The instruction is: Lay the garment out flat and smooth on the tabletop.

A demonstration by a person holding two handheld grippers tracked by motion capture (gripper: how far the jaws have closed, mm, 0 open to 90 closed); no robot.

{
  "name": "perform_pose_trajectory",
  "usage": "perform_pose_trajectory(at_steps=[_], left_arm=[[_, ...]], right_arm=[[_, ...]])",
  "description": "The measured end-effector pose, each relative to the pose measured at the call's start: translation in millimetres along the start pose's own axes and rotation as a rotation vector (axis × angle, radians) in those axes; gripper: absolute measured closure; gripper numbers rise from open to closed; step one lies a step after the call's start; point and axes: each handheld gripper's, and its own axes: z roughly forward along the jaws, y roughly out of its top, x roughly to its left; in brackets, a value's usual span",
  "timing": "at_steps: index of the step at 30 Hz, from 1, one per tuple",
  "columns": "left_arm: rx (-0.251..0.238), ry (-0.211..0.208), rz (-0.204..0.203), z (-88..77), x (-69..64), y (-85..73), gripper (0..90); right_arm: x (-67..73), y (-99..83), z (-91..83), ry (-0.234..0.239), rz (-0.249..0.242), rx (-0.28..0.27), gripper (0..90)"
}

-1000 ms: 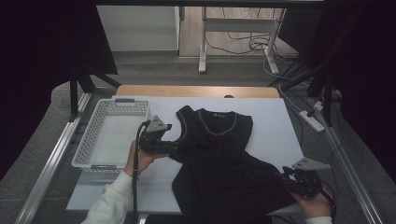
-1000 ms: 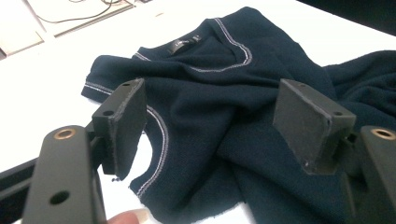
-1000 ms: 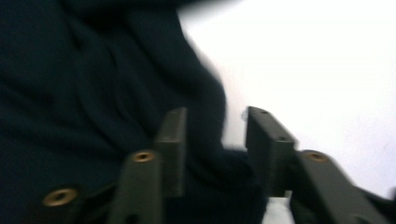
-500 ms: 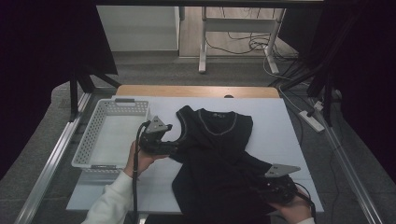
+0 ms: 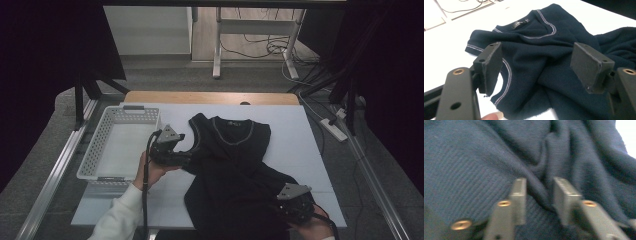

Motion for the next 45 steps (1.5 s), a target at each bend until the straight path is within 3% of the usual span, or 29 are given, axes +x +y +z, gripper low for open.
perform_pose_trajectory(at_steps=[3, 7, 12, 14, 16, 19, 20, 22, 24, 26, 29, 32, 38, 42, 45], left_arm=[[-0.001, 0.002, 0.0, -0.3, 0.1, 0.1, 26.4], [-0.007, 0.005, -0.005, -1.2, 1.7, 0.0, 26.5], [-0.008, 0.007, -0.008, -1.6, 2.3, 0.0, 26.4], [-0.009, 0.007, -0.006, -2.2, 2.0, 0.2, 26.4], [-0.008, 0.007, -0.005, -2.6, 2.4, 0.3, 26.4], [-0.009, 0.008, -0.011, -2.4, 3.3, -0.1, 26.4], [-0.009, 0.009, -0.012, -2.5, 3.5, -0.1, 26.4], [-0.01, 0.01, -0.011, -2.8, 3.6, -0.1, 26.4], [-0.01, 0.01, -0.01, -2.8, 3.3, 0.0, 26.4], [-0.009, 0.009, -0.007, -2.2, 2.7, 0.2, 26.4], [-0.008, 0.009, -0.008, -2.0, 2.8, 0.2, 26.2], [-0.009, 0.011, -0.008, -2.0, 3.0, 0.3, 26.2], [-0.011, 0.011, -0.007, -2.8, 2.9, 0.5, 26.3], [-0.01, 0.012, -0.01, -2.6, 4.0, 0.2, 26.3], [-0.014, 0.012, -0.011, -3.5, 3.6, 0.3, 26.2]], right_arm=[[0.1, -2.0, -1.8, 0.002, -0.002, -0.011, 80.8], [5.7, -3.2, -6.1, 0.055, 0.02, -0.007, 83.0], [30.0, -0.9, -6.7, 0.14, 0.0, -0.025, 83.6], [40.3, 3.2, -6.5, 0.153, -0.018, -0.019, 84.3], [49.6, 7.1, -7.3, 0.194, -0.034, -0.022, 86.5], [64.7, 12.4, -2.8, 0.317, -0.051, -0.024, 86.9], [71.4, 14.3, -1.3, 0.318, -0.073, -0.012, 86.8], [77.1, 18.4, -2.2, 0.276, -0.117, -0.013, 85.6], [70.1, 19.3, -5.0, 0.242, -0.094, -0.06, 79.6], [59.4, 18.6, -7.4, 0.222, -0.037, -0.108, 70.3], [50.2, 20.6, -12.8, 0.151, 0.007, -0.165, 55.4], [46.8, 30.2, -13.9, 0.135, 0.012, -0.206, 49.3], [48.7, 55.9, 3.8, 0.145, -0.019, -0.205, 44.6], [64.1, 76.2, 16.6, 0.207, -0.073, -0.203, 42.1], [73.4, 89.3, 29.7, 0.262, -0.078, -0.185, 41.4]])
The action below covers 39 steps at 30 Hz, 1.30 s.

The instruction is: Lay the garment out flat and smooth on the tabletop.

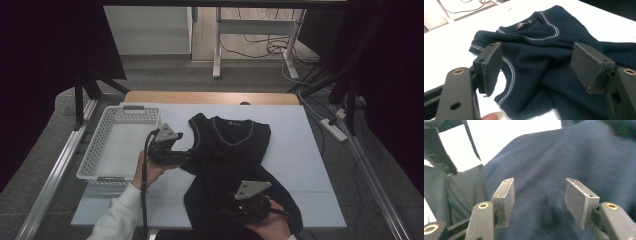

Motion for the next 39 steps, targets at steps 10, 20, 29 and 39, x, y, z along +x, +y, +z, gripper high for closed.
perform_pose_trajectory(at_steps=[10, 20, 29, 39], left_arm=[[-0.002, 0.0, 0.001, -0.3, 0.7, 0.3, 26.2], [0.0, 0.002, 0.004, -0.1, 0.2, 0.4, 26.2], [-0.008, 0.007, 0.002, -2.4, 1.3, 0.9, 26.2], [-0.007, 0.008, 0.004, -2.5, 0.6, 1.1, 25.8]], right_arm=[[6.6, 10.1, 39.2, 0.034, -0.034, 0.094, 41.0], [16.6, 6.3, 51.2, 0.042, -0.099, 0.125, 76.2], [29.6, 9.4, 54.4, 0.1, -0.127, 0.087, 86.8], [72.4, 21.7, 66.6, 0.232, -0.217, 0.067, 86.7]])
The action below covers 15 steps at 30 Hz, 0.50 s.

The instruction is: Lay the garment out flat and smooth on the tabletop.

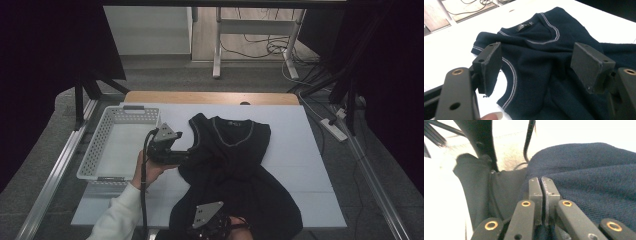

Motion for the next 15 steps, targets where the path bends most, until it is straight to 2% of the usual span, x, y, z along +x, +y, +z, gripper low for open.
perform_pose_trajectory(at_steps=[2, 3, 4, 5, 7, 10, 12, 15], left_arm=[[-0.002, 0.001, 0.001, -0.6, 0.1, 0.1, 25.8], [-0.003, 0.001, -0.001, -0.8, 0.4, 0.1, 25.8], [-0.004, 0.0, -0.002, -0.9, 0.6, 0.0, 25.8], [-0.005, 0.001, -0.003, -1.0, 0.7, 0.0, 25.8], [-0.003, 0.002, -0.002, -1.4, 1.2, 0.0, 25.8], [-0.005, 0.004, -0.004, -1.7, 1.6, -0.1, 25.7], [-0.006, 0.004, -0.003, -1.9, 1.3, 0.0, 25.7], [-0.005, 0.004, -0.001, -1.7, 0.3, 0.4, 25.7]], right_arm=[[-4.1, -1.7, -3.2, 0.001, 0.023, -0.022, 84.4], [-6.8, -3.3, -6.7, -0.002, 0.041, -0.043, 79.1], [-8.9, -4.8, -12.4, -0.021, 0.049, -0.058, 68.3], [-10.7, -6.3, -19.0, -0.045, 0.058, -0.077, 61.3], [-14.9, -11.1, -36.7, -0.095, 0.077, -0.107, 61.0], [-28.2, -25.1, -67.4, -0.184, 0.134, -0.146, 54.6], [-40.9, -39.5, -87.7, -0.252, 0.188, -0.158, 53.2], [-62.5, -63.8, -112.4, -0.357, 0.257, -0.141, 51.0]])
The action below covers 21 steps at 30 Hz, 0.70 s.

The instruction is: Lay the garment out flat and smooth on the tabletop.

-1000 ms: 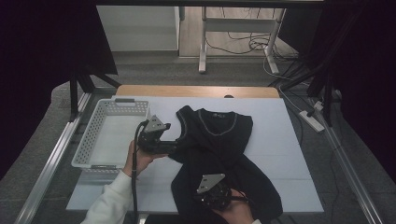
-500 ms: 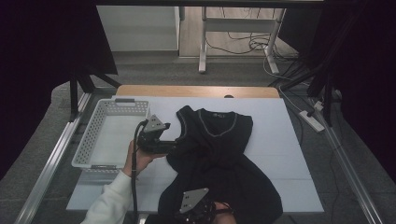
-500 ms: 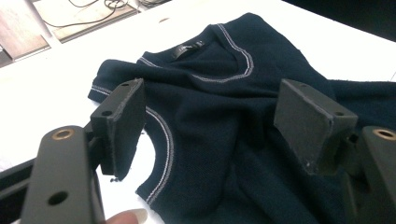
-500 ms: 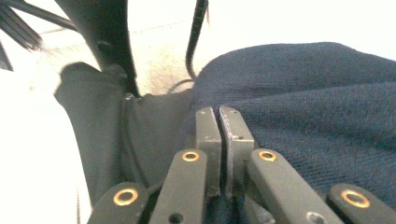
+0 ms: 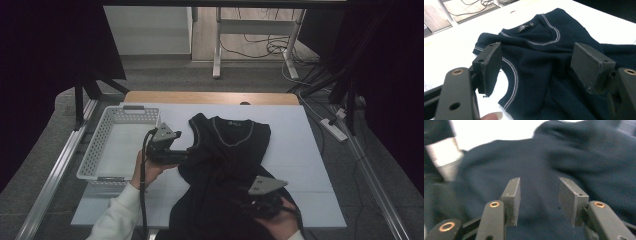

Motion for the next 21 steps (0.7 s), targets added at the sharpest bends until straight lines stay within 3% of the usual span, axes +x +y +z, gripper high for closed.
perform_pose_trajectory(at_steps=[4, 8, 14, 21], left_arm=[[0.005, -0.003, 0.002, 1.5, -0.8, -0.2, 25.6], [0.016, -0.001, 0.009, 3.2, -1.7, -0.9, 25.2], [0.016, -0.001, 0.011, 4.1, -3.1, -1.6, 24.4], [0.026, -0.003, 0.012, 6.6, -3.6, -2.9, 24.4]], right_arm=[[-41.2, -17.1, -9.2, -0.119, 0.078, 0.046, 47.8], [-70.5, -26.5, -7.5, -0.172, 0.161, 0.063, 45.6], [-91.6, -27.2, 1.4, -0.226, 0.207, 0.091, 43.8], [-106.9, -26.2, 16.0, -0.224, 0.228, 0.118, 43.7]])
